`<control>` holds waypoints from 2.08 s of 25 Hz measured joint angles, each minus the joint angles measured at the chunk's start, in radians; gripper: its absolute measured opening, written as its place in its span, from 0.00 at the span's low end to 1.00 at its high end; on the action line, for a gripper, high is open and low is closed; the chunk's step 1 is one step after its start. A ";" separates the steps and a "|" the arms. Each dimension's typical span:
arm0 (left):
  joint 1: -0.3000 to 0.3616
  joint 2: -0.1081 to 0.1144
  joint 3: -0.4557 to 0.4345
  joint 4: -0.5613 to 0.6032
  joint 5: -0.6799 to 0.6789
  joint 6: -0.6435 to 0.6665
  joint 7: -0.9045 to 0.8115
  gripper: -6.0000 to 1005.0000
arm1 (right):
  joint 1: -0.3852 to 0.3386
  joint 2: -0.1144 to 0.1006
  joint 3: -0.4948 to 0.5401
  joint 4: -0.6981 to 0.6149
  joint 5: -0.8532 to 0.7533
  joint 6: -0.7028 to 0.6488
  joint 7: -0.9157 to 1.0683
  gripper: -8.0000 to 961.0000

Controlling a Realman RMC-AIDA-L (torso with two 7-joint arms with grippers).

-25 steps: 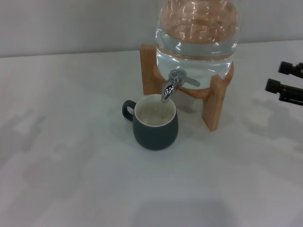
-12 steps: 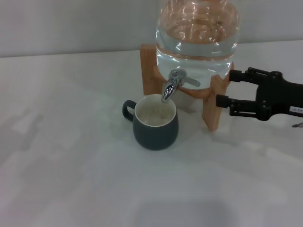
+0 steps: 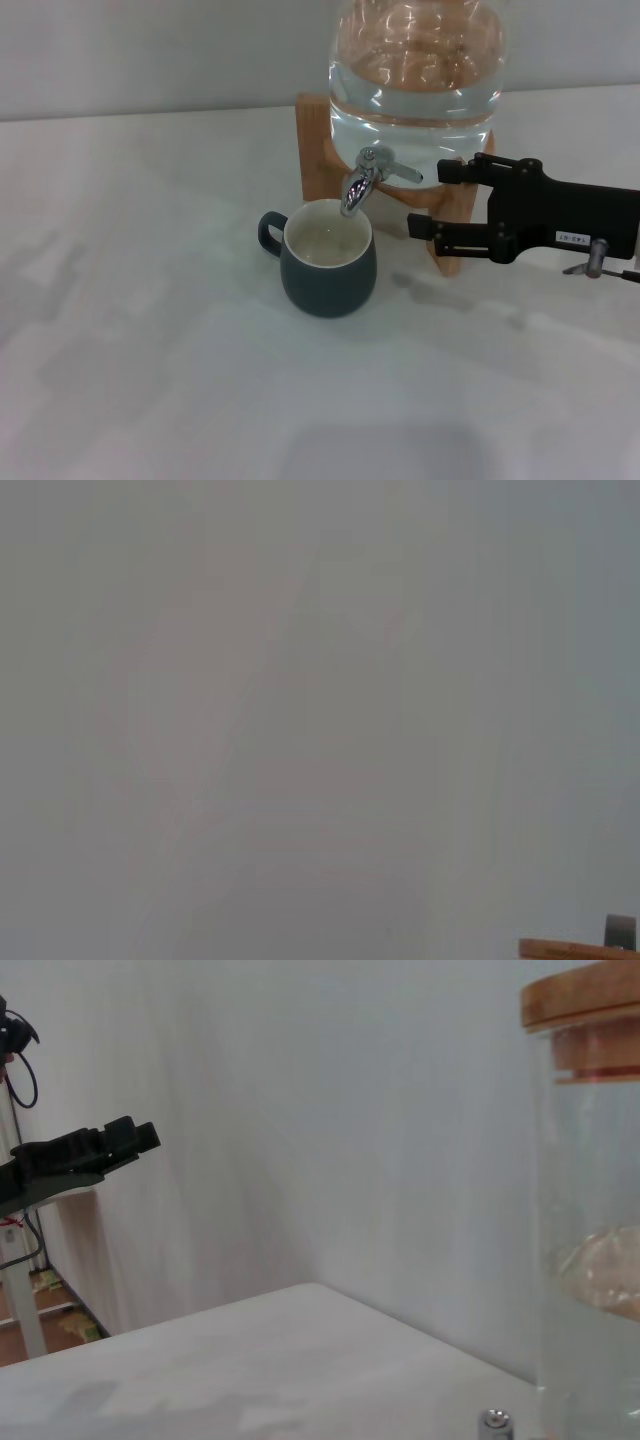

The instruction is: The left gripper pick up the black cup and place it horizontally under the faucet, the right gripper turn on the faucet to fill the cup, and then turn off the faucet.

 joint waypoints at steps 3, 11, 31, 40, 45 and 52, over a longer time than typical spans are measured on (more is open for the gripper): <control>0.004 0.000 0.000 0.001 0.000 0.000 0.000 0.41 | 0.000 0.000 -0.016 -0.006 0.001 -0.008 0.002 0.87; 0.012 0.000 -0.002 0.001 -0.001 -0.004 0.000 0.41 | 0.001 0.000 -0.051 -0.014 0.014 -0.018 0.004 0.87; 0.023 -0.002 0.000 0.001 -0.001 -0.015 -0.003 0.41 | -0.023 -0.003 -0.052 -0.072 0.007 0.056 0.004 0.87; 0.022 0.001 -0.002 0.001 -0.009 -0.011 -0.004 0.41 | -0.052 -0.003 -0.009 -0.075 0.023 0.160 0.004 0.87; 0.018 0.002 -0.001 0.002 -0.010 -0.003 -0.008 0.41 | -0.045 -0.002 -0.037 -0.076 0.027 0.178 0.004 0.87; 0.020 0.001 -0.002 0.029 -0.032 -0.021 -0.035 0.41 | -0.017 0.000 -0.105 -0.063 0.027 0.141 -0.001 0.87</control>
